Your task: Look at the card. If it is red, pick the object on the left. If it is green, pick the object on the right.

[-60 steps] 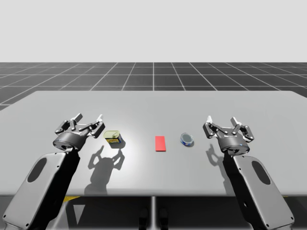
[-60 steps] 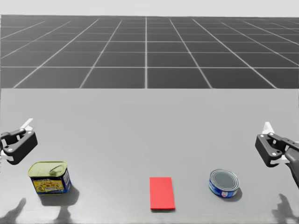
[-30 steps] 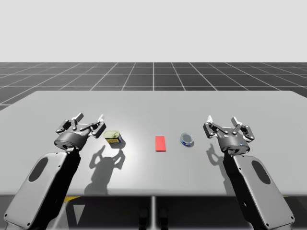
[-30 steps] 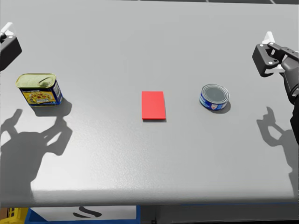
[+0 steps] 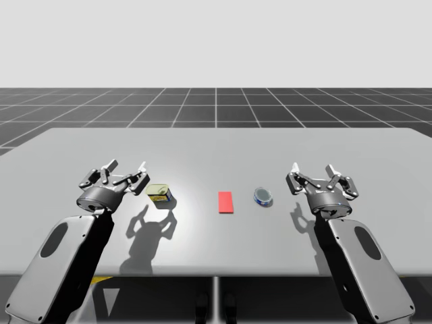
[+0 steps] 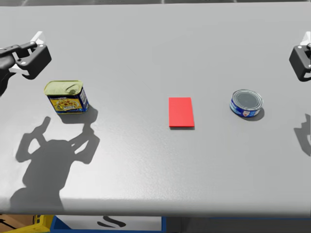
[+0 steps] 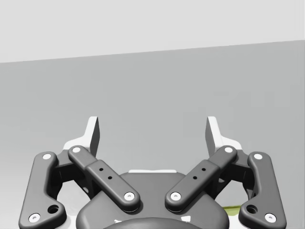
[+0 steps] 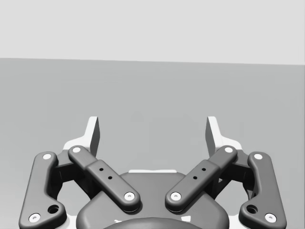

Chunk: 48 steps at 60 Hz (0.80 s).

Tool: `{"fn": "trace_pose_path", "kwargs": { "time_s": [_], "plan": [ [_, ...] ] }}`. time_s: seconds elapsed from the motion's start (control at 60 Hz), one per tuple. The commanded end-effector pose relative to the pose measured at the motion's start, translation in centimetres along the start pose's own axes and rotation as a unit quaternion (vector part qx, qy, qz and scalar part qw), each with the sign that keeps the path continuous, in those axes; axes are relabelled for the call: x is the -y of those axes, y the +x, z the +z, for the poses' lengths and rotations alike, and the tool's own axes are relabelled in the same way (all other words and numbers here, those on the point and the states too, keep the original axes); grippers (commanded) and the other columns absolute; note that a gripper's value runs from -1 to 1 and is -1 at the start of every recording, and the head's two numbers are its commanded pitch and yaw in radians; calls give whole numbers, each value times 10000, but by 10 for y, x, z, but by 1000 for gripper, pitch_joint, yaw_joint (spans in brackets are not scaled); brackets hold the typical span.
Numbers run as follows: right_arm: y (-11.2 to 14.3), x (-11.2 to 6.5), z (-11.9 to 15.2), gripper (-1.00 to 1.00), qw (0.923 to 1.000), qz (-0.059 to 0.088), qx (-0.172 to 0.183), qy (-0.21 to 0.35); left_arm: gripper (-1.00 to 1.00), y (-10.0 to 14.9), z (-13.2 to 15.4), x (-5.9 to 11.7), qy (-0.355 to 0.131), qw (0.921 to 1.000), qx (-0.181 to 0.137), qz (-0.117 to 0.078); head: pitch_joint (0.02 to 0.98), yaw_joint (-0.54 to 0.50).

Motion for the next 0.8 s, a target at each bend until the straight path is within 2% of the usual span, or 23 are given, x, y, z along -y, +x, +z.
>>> {"fn": "trace_pose_path", "kwargs": {
  "time_s": [0.017,0.167,0.367,0.65,0.8],
  "plan": [
    [0,-1,0,-1000,10000,15,4,6,-1000,0,0,0,3,10000,4,-6,861,96],
    [-1,-3,1,-1000,10000,33,0,15,-1000,0,0,-1,5,10000,12,-18,836,228],
    [-2,-4,1,-1000,10000,41,-7,21,-1000,0,0,-2,7,10000,14,-5,815,329],
    [-2,-4,0,-1000,10000,36,-2,20,-1000,0,-1,-2,-3,10000,12,4,798,328],
    [-3,-4,-1,-1000,10000,37,-14,10,-1000,2,2,3,-108,9997,-17,229,793,329]
  ]
}}
